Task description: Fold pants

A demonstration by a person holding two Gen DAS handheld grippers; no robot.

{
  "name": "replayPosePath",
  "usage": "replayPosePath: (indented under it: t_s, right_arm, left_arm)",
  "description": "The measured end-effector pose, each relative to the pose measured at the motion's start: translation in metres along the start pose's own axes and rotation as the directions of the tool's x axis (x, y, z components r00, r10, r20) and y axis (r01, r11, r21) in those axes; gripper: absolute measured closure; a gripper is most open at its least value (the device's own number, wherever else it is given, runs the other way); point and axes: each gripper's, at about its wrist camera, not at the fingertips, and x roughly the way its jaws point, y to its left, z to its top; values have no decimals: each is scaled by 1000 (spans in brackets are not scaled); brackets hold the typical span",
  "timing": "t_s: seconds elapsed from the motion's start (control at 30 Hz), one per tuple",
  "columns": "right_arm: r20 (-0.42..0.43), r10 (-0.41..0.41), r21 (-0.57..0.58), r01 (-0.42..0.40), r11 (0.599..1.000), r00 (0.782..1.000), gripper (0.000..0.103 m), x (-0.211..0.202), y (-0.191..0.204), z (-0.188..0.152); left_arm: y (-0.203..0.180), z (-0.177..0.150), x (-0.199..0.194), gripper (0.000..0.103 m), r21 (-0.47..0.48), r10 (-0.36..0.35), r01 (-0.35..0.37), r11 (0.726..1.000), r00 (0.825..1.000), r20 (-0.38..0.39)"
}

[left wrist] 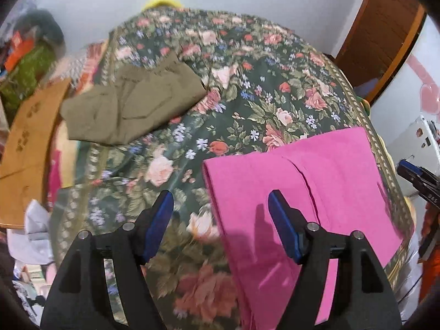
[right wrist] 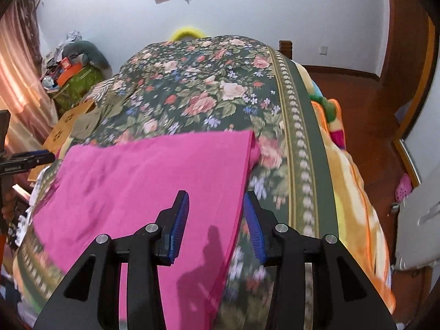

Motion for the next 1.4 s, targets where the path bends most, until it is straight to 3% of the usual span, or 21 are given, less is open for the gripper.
replayPosePath:
  t_s: [0.13,0.27,0.4,0.5,0.6,0.77,0.9,1.1,1.27,1.33,1.4]
  right_arm:
    - [-4,-14,-9,14,1000,1000,66,25,-8,17]
    - [45,1,31,-3,1000,999,65,49,-22,35]
    - [-1,10,19,-10,1000,1000,65,74,-23,46]
    - [-87,-16,-38,13,999,996,68,101,-19,42]
    - [-76,-1,-29,-1,1000,997,70,104,-24,37]
    - [-115,-59,-32,56,998,992,71,91,-24,39]
    - [-67,-29,-43,26,999,997,69,54,-7,42]
    - [-51,171,-43,-174,984,984,59,37,47,46]
    - [-163,186,-155,-212,965,969,56,73,105,38]
    - [-263,184,-163,-232,959,947,56,94,120,23]
    - [-265,171,-183,-223,957,949,56,95,124,11]
  left_arm:
    - [-6,10,30,32,6,-5,5,1000,999,-47]
    - [-10,10,53,36,10,-57,58,998,995,-84]
    - [-9,4,57,36,30,-45,47,998,997,-64]
    - [-2,-1,55,35,21,-24,25,999,999,-43]
    - [1,-7,53,35,23,-8,8,1000,1000,-24]
    - [-4,-2,48,35,18,30,-29,999,999,-36]
    - [-12,4,22,36,49,54,-54,997,998,19]
    - [-33,13,1,36,98,-15,9,995,998,65]
    - [-50,8,29,36,148,-4,6,989,1000,-18]
    - [-49,0,42,36,160,24,-15,987,998,-55]
    - [-46,-9,45,34,159,1,7,987,999,-54]
